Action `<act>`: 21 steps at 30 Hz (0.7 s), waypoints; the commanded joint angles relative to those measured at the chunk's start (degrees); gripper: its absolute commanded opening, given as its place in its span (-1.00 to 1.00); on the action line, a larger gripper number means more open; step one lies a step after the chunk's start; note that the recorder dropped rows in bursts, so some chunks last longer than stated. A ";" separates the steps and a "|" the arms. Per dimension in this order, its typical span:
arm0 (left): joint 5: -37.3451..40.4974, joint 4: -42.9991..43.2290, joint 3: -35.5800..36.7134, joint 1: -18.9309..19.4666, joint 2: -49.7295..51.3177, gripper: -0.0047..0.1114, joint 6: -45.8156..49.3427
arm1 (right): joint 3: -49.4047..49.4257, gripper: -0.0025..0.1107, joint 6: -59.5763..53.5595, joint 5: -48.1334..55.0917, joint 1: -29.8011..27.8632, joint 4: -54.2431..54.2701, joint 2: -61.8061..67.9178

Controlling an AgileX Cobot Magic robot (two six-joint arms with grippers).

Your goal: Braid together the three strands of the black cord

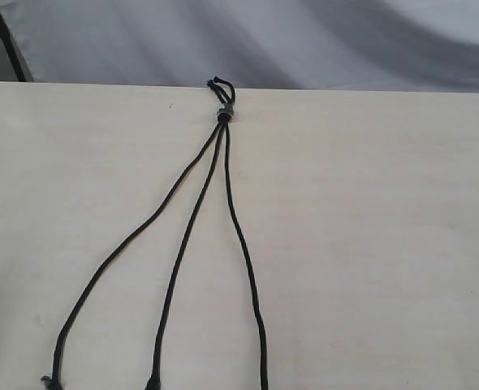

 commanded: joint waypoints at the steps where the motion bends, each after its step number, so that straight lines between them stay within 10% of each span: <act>1: -2.97 -0.29 0.06 -0.16 -0.03 -0.92 -1.14 | 0.18 -0.96 0.71 -5.43 0.24 1.05 -0.39; 12: -53.22 -0.18 0.06 -0.16 -0.03 -0.92 -24.19 | 0.18 -0.96 11.92 -31.60 0.35 18.85 -0.39; 16: -32.89 -0.18 -12.21 -0.16 4.68 -0.92 -11.88 | -10.68 -0.96 16.31 -21.17 3.37 4.53 3.57; 21: -27.69 4.29 -18.93 -0.16 22.90 -0.92 -11.88 | -22.75 -0.96 14.39 -6.73 13.12 4.39 25.04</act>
